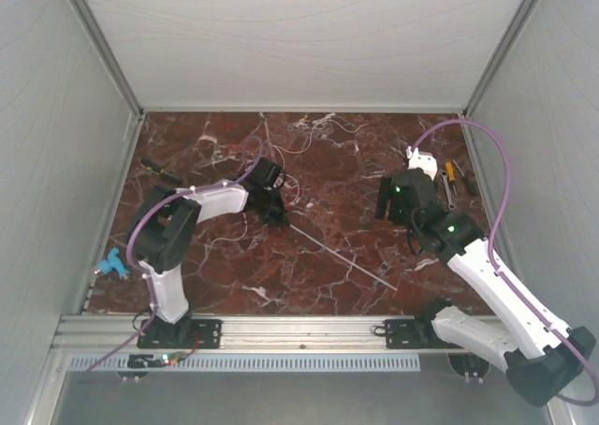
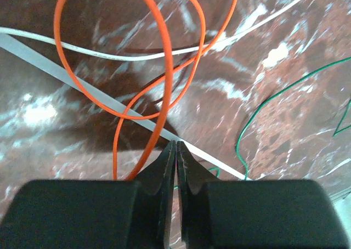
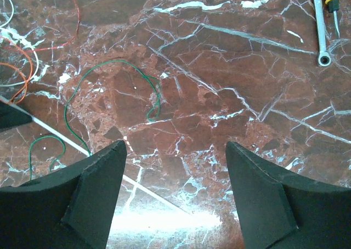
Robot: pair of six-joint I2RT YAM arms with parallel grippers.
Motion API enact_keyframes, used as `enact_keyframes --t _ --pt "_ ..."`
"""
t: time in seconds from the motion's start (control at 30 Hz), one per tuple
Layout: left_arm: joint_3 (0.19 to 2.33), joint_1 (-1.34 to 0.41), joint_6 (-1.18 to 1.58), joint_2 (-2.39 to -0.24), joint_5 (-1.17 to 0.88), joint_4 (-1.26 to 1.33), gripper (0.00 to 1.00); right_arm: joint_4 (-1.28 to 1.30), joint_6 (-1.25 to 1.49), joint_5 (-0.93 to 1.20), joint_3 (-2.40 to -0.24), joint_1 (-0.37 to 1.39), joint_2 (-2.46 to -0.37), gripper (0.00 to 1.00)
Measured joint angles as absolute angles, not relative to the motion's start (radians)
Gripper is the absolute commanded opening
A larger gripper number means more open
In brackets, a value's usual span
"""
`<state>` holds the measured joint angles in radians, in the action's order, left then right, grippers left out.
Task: Zip-tie the wires
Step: Move the ribbon to the center of the board.
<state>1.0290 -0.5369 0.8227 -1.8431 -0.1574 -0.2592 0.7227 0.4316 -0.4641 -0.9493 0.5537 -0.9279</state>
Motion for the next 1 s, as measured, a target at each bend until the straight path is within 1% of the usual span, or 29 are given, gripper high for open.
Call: enact_keyframes --t 0.33,0.5,0.67,0.73,0.83,0.87,1.0 --pt "1.176 -0.521 0.835 -1.964 -0.174 -0.235 0.02 0.723 0.423 -0.414 -0.948 0.539 -0.922 0.71" --pt "1.214 -0.519 0.826 -1.994 -0.179 -0.216 0.05 0.722 0.422 -0.387 -0.946 0.538 -0.924 0.71" --pt "1.172 -0.52 0.789 -1.948 -0.158 -0.234 0.17 0.719 0.42 -0.358 -0.944 0.534 -0.931 0.71" --pt "1.135 -0.522 0.77 -1.906 -0.153 -0.255 0.25 0.708 0.422 -0.339 -0.937 0.532 -0.937 0.71" --pt "1.085 -0.528 0.742 -1.825 -0.142 -0.291 0.44 0.692 0.432 -0.308 -0.926 0.529 -0.956 0.71" --pt "1.076 -0.532 0.733 -1.797 -0.138 -0.303 0.48 0.688 0.435 -0.298 -0.924 0.529 -0.965 0.72" --pt "1.062 -0.559 0.688 -1.69 -0.126 -0.316 0.52 0.667 0.454 -0.264 -0.91 0.529 -0.991 0.71"
